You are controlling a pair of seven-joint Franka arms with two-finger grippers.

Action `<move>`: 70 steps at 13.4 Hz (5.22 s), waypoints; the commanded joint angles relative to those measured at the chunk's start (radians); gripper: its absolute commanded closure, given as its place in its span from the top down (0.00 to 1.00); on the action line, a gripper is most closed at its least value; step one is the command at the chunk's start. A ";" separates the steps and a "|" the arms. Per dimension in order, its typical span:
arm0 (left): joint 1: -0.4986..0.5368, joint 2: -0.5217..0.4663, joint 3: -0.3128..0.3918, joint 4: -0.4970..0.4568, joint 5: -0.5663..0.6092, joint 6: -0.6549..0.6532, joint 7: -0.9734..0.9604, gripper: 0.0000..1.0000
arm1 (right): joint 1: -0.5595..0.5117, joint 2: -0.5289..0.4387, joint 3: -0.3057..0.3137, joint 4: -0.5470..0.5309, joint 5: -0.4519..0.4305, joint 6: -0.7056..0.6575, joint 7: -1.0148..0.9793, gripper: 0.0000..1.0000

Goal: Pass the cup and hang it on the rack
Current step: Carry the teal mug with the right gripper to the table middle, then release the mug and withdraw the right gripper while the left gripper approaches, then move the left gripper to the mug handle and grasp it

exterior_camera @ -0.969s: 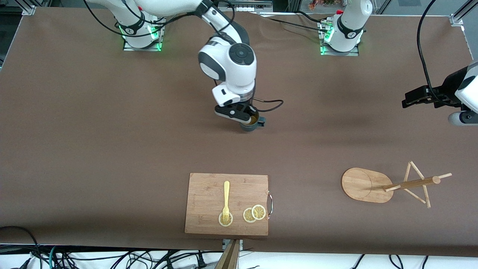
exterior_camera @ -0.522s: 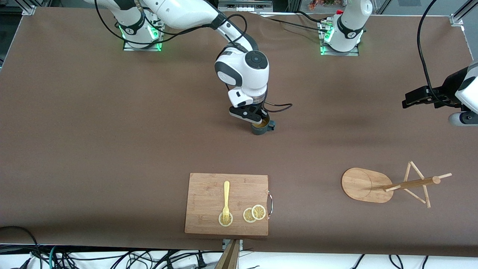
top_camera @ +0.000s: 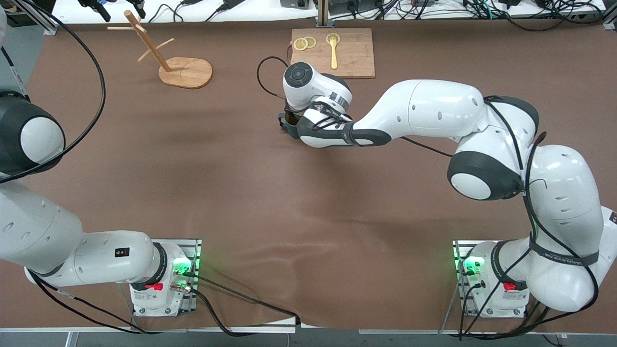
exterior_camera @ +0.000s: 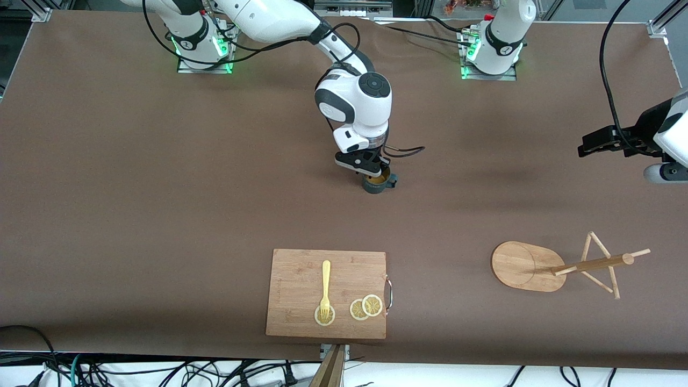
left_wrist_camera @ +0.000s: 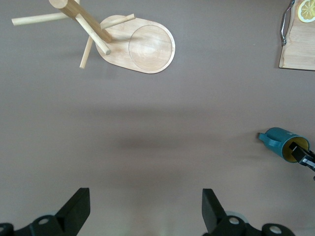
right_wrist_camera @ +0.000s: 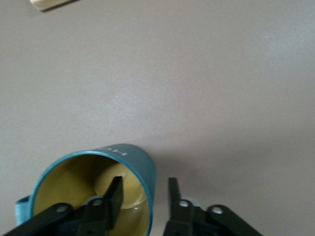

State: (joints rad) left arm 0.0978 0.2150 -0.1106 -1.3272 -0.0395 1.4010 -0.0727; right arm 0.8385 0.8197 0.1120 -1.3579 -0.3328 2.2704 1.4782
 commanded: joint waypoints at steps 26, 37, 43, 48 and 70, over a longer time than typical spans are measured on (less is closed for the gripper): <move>0.011 -0.046 -0.006 -0.762 -0.712 0.469 1.672 1.00 | -0.953 -0.706 -0.026 -0.207 0.232 -0.736 -1.699 1.00; -0.115 0.147 -0.015 -0.954 -1.393 0.736 2.411 1.00 | -0.951 -0.783 -0.074 -0.279 0.313 -0.678 -1.665 1.00; -0.156 0.313 -0.017 -0.897 -1.579 0.742 2.705 1.00 | -0.946 -0.786 -0.072 -0.279 0.314 -0.689 -1.671 1.00; -0.194 0.406 -0.037 -0.785 -1.571 0.774 2.714 1.00 | -0.937 -0.807 -0.081 -0.296 0.308 -0.690 -1.653 1.00; -0.256 0.425 -0.104 -0.813 -1.685 0.857 2.852 0.55 | -0.918 -0.812 -0.175 -0.239 0.317 -0.833 -1.635 1.00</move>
State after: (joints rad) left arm -0.1543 0.6493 -0.2106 -2.1248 -1.6877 2.2480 2.7104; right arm -0.0842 0.0002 -0.0628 -1.6228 -0.0335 1.4639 -0.1570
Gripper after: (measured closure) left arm 0.119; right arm 0.000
